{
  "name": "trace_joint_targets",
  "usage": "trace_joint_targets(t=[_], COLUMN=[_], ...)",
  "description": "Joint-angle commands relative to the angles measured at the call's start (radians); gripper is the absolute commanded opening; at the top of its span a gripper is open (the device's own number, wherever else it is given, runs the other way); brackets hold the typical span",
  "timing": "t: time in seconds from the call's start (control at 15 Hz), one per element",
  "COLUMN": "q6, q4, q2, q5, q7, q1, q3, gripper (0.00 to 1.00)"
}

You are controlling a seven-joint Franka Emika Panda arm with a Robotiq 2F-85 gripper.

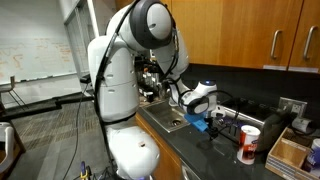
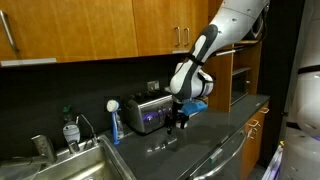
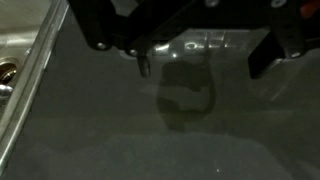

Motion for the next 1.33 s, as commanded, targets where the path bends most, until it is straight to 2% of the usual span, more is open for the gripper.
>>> trace_joint_targets(t=[0.0,0.4,0.67,0.87,0.93,1.0,1.07,1.27], q6=[0.153,0.316,0.476,0.553,0.571,0.592,0.613,0.657], q4=[-0.010,0.001,0.005,0.008,-0.015,-0.016,-0.003,-0.005], q2=[0.005,0.003,0.016,0.032,0.031,0.043,0.065,0.105], q5=[0.161,0.376,0.443,0.421,0.260,0.223,0.287,0.250], q7=[-0.063,-0.173,-0.220,-0.196,-0.059,-0.039,-0.093,-0.056], q1=[0.032,0.091,0.124,0.129,0.081,0.072,0.096,0.073], q3=[0.030,0.053,0.064,0.056,0.071,0.067,0.048,0.038], gripper=[1.00,1.00,1.00,1.00,1.00,1.00,1.00,1.00])
